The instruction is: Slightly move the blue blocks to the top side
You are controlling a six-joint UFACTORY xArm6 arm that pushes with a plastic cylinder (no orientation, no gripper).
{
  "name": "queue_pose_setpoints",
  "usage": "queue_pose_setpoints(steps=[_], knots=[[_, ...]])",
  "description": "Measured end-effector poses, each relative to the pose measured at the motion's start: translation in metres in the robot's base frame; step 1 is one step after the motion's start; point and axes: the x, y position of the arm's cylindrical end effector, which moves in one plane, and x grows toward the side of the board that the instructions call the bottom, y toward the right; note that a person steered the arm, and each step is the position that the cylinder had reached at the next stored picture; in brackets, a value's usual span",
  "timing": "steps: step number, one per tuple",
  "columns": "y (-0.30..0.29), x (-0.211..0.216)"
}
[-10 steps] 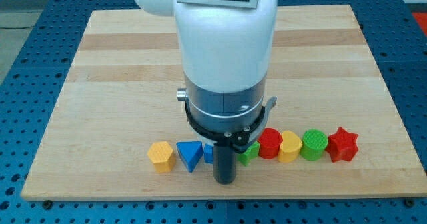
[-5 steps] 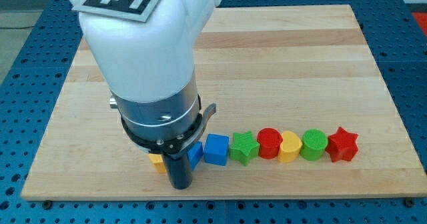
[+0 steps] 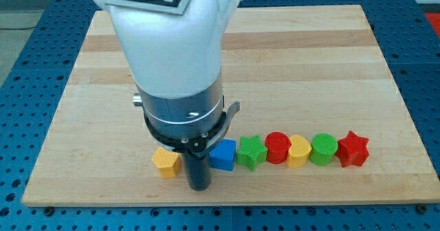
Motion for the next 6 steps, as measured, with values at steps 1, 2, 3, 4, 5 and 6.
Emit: queue_pose_setpoints(steps=[1,2,3,4,5,6], knots=[[0.000,-0.001],[-0.003,0.007],[-0.022,0.019],[-0.051,0.020],[-0.060,0.019],[-0.060,0.014]])
